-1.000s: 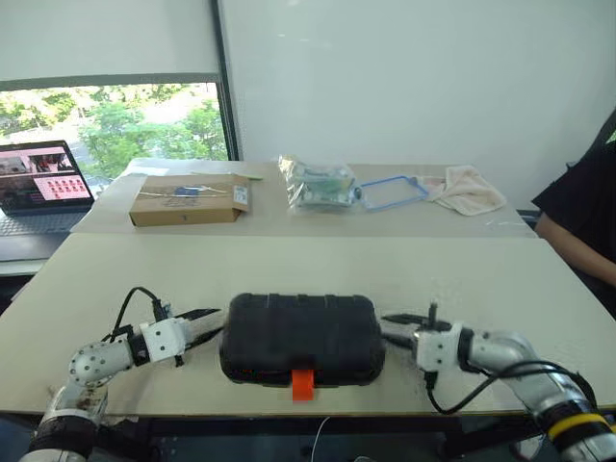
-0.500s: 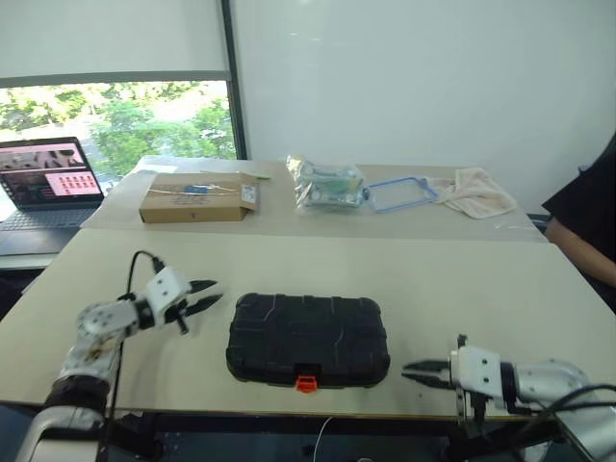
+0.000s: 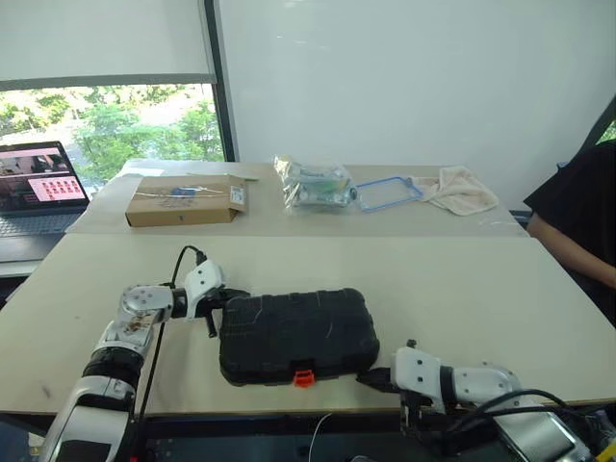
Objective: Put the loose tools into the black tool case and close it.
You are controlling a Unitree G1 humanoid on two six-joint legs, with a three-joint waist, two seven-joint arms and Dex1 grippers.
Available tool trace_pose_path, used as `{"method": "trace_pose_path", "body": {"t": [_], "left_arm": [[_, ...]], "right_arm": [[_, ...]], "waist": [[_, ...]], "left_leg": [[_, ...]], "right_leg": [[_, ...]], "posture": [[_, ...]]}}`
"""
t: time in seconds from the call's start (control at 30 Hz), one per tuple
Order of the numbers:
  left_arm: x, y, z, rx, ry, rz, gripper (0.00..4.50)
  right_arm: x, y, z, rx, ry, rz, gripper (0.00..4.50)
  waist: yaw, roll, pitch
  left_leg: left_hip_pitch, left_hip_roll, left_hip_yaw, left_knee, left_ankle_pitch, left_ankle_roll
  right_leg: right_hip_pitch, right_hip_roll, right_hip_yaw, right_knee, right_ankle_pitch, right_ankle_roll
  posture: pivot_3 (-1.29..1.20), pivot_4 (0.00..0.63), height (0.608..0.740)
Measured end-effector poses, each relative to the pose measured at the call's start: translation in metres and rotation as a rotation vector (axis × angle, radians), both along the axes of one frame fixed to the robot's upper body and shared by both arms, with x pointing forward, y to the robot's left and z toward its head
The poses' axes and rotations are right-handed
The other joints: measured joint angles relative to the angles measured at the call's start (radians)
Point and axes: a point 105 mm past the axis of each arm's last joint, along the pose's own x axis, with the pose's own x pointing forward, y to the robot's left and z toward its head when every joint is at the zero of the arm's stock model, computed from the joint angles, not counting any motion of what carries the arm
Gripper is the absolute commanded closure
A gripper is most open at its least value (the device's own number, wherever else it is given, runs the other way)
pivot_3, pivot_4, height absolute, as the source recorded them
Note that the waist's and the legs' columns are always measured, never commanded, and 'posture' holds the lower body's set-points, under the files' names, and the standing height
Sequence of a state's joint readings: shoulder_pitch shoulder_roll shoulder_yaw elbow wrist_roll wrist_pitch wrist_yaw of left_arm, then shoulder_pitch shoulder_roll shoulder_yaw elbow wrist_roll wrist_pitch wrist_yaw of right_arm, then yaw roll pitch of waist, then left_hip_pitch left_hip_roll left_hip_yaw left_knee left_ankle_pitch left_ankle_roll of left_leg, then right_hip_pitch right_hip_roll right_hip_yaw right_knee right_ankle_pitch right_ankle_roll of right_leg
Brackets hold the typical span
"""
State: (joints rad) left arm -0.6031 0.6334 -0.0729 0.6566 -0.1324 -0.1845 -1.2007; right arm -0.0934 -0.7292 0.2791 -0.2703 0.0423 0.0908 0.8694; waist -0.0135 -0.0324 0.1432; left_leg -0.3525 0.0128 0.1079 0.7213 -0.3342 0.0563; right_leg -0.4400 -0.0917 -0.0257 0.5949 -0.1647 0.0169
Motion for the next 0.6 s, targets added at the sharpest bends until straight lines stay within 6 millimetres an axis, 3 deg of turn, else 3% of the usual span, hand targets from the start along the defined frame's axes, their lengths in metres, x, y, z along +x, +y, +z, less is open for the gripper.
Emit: {"method": "trace_pose_path", "body": {"t": [0.33, 0.5, 0.6], "left_arm": [[-0.018, 0.014, -0.007, -0.130, 0.058, 0.147, 4.44], [-0.026, 0.012, 0.004, -0.256, 0.076, 0.190, 4.44], [-0.031, 0.005, 0.018, -0.299, 0.058, 0.151, 4.44]], "right_arm": [[0.064, -0.010, 0.016, -0.008, -0.100, -0.156, 4.50], [0.073, -0.018, 0.016, -0.004, -0.124, -0.175, 4.50], [0.063, -0.024, 0.017, 0.056, -0.074, -0.198, 4.50]], "waist": [[0.000, 0.001, 0.001], [0.005, 0.001, 0.001], [0.011, 0.001, 0.001]], "left_leg": [[-0.001, 0.000, 0.000, -0.001, 0.002, -0.004], [-0.002, 0.000, -0.001, -0.003, 0.002, -0.005], [-0.003, 0.000, -0.002, -0.006, 0.002, -0.005]], "right_leg": [[-0.002, -0.001, 0.000, 0.000, 0.001, -0.001], [-0.003, -0.001, -0.002, 0.001, 0.001, -0.001], [-0.002, -0.001, -0.005, 0.000, 0.001, -0.001]], "posture": [[0.00, 0.150, 0.740], [0.00, 0.150, 0.740], [0.00, 0.150, 0.740]]}}
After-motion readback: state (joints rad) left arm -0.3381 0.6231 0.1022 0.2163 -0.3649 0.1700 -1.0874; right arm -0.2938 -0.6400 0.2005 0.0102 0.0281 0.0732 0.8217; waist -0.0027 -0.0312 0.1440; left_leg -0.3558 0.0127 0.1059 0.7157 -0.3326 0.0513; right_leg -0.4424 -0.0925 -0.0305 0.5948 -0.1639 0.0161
